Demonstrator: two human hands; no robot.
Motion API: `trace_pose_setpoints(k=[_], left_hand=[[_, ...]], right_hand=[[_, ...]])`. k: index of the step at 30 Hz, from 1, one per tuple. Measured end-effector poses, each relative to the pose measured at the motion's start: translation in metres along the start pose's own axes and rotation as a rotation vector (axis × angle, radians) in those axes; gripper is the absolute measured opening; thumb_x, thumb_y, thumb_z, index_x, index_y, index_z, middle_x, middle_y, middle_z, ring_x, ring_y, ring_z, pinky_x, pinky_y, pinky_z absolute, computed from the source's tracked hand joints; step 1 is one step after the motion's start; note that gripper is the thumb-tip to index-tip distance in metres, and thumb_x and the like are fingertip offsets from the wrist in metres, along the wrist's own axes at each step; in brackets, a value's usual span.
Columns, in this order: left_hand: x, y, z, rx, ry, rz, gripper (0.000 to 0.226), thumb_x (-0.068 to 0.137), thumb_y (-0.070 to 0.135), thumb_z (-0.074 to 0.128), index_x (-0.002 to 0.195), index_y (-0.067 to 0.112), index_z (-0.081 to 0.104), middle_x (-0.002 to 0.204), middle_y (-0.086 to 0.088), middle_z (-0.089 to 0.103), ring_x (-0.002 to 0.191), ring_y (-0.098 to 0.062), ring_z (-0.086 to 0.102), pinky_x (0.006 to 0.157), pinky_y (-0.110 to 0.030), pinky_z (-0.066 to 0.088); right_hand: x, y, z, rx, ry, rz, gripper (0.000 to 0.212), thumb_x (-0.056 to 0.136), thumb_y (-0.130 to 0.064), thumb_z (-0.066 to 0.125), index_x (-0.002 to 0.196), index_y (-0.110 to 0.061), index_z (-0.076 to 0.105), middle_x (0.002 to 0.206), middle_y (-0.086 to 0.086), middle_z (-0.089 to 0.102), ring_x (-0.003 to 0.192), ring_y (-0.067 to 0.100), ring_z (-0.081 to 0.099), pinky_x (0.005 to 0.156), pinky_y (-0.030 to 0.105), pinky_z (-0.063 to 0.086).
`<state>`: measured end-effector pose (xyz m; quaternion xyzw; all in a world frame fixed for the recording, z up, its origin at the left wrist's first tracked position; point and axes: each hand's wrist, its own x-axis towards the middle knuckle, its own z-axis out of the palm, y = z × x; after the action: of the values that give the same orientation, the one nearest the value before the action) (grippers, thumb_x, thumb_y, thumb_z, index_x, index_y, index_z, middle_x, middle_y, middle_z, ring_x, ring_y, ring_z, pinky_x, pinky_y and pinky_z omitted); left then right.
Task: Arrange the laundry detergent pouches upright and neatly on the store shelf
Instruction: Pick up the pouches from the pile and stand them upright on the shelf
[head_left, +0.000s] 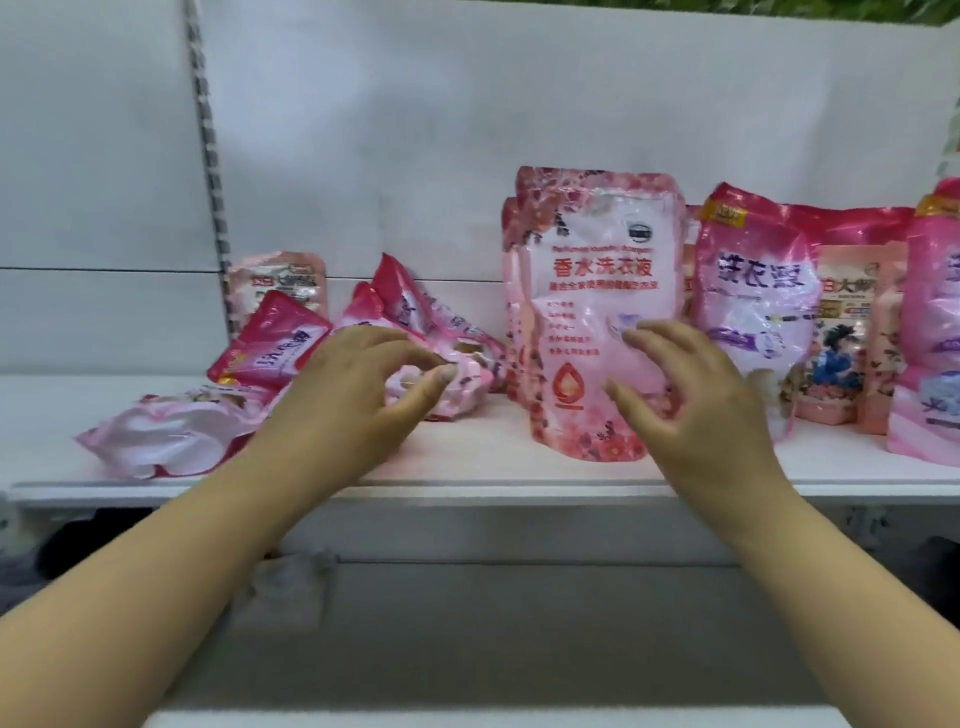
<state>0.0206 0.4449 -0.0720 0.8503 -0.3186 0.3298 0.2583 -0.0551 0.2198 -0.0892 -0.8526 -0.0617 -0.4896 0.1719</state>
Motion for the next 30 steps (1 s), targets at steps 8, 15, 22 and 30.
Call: trace_pose_setpoints(k=[8, 15, 22, 30], left_hand=[[-0.025, -0.046, -0.009, 0.494, -0.304, -0.268, 0.082, 0.078, 0.078, -0.001, 0.108, 0.034, 0.061, 0.113, 0.005, 0.065, 0.11, -0.016, 0.054, 0.107, -0.04, 0.019], [-0.028, -0.047, -0.01, 0.426, -0.33, -0.44, 0.061, 0.081, 0.073, 0.008, 0.086, 0.036, 0.055, 0.105, 0.007, 0.063, 0.117, -0.018, 0.049, 0.106, -0.06, -0.01], [-0.034, -0.054, -0.009, 0.33, -0.22, -0.446, 0.082, 0.06, 0.075, 0.0, 0.105, 0.041, 0.06, 0.116, 0.016, 0.057, 0.126, -0.011, 0.039, 0.108, -0.053, -0.015], [-0.036, -0.051, -0.008, 0.309, -0.211, -0.457, 0.074, 0.071, 0.073, 0.008, 0.112, 0.038, 0.059, 0.124, 0.014, 0.056, 0.128, -0.013, 0.036, 0.108, -0.052, -0.016]], right_hand=[[0.055, -0.076, 0.055, 0.124, -0.492, -0.022, 0.054, 0.088, -0.038, 0.057, 0.136, -0.016, 0.045, 0.141, 0.001, 0.045, 0.127, 0.016, 0.041, 0.097, 0.018, 0.027], [0.111, -0.075, 0.139, 0.408, -0.675, 0.447, 0.075, 0.07, -0.058, 0.068, 0.125, -0.012, 0.047, 0.098, 0.005, 0.061, 0.075, 0.018, 0.059, 0.062, 0.027, 0.047], [0.106, -0.059, 0.161, 0.188, -0.758, 0.463, 0.058, 0.077, -0.059, 0.061, 0.104, -0.008, 0.055, 0.078, 0.003, 0.062, 0.06, 0.017, 0.058, 0.046, 0.016, 0.045], [0.105, -0.067, 0.144, 0.225, -0.527, 0.296, 0.032, 0.084, -0.038, 0.065, 0.069, -0.014, 0.05, 0.061, -0.005, 0.054, 0.059, 0.015, 0.056, 0.049, 0.021, 0.038]])
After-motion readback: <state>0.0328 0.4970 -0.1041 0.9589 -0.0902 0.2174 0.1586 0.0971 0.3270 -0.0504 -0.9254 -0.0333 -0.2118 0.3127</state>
